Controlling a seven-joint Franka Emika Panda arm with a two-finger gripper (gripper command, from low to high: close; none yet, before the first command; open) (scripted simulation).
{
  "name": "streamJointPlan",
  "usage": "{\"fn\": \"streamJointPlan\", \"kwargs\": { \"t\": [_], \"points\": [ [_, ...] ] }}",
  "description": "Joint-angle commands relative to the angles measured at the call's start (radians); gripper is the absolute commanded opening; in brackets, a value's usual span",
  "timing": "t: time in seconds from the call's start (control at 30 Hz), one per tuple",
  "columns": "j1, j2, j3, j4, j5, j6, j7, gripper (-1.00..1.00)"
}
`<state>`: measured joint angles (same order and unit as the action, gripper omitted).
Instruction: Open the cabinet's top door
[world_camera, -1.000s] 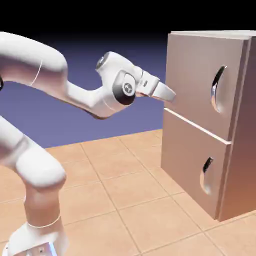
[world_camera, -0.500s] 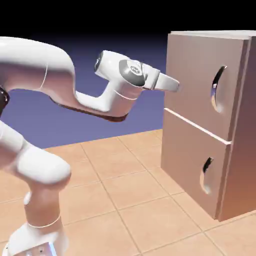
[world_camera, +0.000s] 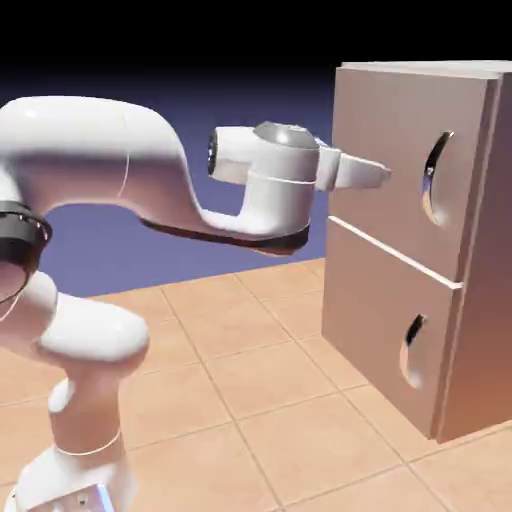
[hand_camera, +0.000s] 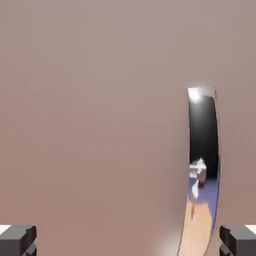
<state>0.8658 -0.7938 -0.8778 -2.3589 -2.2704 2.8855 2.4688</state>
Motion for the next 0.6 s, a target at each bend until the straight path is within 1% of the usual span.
{"fn": "streamJointPlan", "kwargs": {
  "t": [0.0, 0.37, 0.43, 0.57],
  "points": [
    [0.016, -0.004, -0.017, 0.009, -0.044, -0.003, 0.033, 0.00],
    [0.196, -0.051, -0.202, 0.104, -0.522, -0.035, 0.397, 0.00],
    [0.206, -0.054, -0.212, 0.109, -0.547, -0.037, 0.417, 0.00],
    [0.351, -0.012, -0.315, 0.216, -0.562, -0.042, 0.425, 0.00]
  ]
}}
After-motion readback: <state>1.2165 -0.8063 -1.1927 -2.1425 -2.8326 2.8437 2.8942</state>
